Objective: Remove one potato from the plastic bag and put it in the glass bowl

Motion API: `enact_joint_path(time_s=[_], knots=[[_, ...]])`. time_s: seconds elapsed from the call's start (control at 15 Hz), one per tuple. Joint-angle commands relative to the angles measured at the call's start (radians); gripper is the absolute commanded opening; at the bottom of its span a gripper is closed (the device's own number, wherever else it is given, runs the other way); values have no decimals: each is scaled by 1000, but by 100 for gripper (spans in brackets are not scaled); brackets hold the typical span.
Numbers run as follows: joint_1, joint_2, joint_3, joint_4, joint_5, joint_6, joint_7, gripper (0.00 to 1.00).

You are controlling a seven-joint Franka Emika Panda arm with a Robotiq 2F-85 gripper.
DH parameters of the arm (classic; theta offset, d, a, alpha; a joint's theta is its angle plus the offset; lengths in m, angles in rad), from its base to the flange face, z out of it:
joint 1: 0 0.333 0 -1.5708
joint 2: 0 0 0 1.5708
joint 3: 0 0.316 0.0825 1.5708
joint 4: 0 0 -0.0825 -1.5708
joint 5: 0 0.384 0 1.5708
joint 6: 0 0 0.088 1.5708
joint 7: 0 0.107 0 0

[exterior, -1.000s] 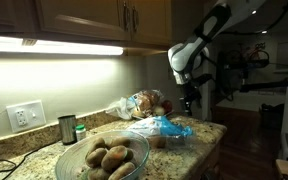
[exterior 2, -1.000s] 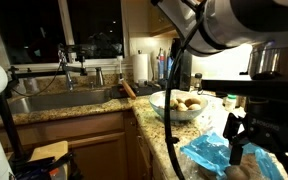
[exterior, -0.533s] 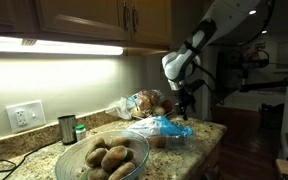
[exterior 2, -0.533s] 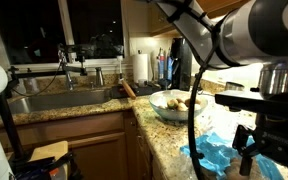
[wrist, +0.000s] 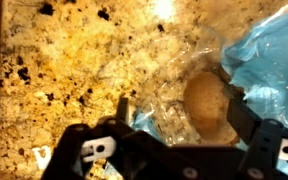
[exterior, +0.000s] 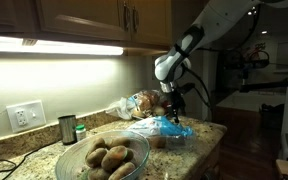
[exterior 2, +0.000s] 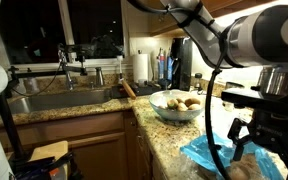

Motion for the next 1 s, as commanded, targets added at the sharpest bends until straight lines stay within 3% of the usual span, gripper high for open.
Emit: enact_joint_path(time_s=[0.0, 0.27, 0.93], knots=[[-22, 16, 20, 47, 24, -62, -66, 100], [-25, 42, 18, 68, 21, -95, -85, 100], [-12, 52, 18, 62, 5, -49, -52, 100]])
